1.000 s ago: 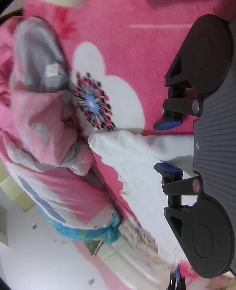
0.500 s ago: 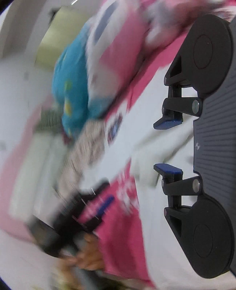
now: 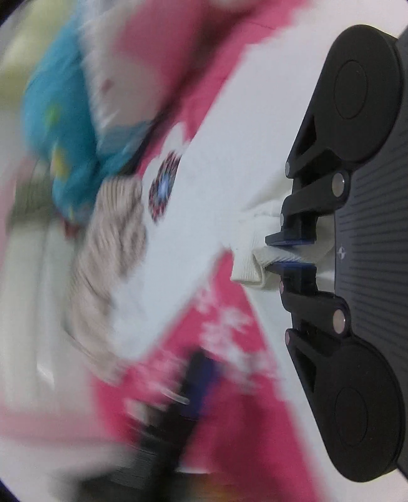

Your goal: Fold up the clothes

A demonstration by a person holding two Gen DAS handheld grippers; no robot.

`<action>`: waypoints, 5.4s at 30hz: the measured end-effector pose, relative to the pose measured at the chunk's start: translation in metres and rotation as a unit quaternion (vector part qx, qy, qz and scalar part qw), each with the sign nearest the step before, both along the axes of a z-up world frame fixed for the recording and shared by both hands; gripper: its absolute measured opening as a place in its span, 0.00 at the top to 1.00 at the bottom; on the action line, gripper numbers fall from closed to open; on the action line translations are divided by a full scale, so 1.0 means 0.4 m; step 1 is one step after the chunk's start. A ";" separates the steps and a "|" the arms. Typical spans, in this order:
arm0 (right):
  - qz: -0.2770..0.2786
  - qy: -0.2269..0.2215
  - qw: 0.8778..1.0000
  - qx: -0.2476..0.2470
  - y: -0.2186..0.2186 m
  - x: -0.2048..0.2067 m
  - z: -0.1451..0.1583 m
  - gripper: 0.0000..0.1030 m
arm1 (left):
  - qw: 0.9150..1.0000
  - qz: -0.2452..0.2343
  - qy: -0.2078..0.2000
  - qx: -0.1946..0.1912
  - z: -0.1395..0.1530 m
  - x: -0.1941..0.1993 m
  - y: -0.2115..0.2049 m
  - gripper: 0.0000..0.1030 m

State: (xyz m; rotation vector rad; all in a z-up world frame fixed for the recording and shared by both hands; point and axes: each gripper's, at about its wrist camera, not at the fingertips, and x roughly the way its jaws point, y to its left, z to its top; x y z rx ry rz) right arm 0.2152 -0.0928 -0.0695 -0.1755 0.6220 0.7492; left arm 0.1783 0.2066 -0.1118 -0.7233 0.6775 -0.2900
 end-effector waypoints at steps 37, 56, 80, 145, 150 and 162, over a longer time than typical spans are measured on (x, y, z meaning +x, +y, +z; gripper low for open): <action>-0.396 -0.204 0.872 0.203 -0.715 -0.018 0.553 0.91 | 0.998 -0.054 -0.029 0.001 -0.041 0.086 -0.159 0.43; -0.202 0.077 0.963 0.159 -0.199 0.003 0.016 0.58 | 0.998 -0.062 -0.026 0.008 -0.060 0.095 -0.157 0.42; -0.397 -0.033 0.907 -0.136 -0.739 -0.175 -0.106 0.62 | 0.970 -0.123 -0.008 0.211 0.022 0.288 -0.566 0.43; -0.343 0.050 0.926 0.147 -0.766 0.076 -0.183 0.59 | 0.906 0.350 -0.138 0.194 0.233 0.253 -0.091 0.98; -0.340 0.058 0.921 0.178 -0.787 0.074 -0.189 0.59 | 0.926 0.206 -0.220 0.227 0.306 0.282 -0.422 0.98; -0.335 0.078 0.901 0.265 -0.842 0.061 -0.196 0.59 | 0.945 -0.175 -0.132 0.244 0.070 0.234 -0.959 0.75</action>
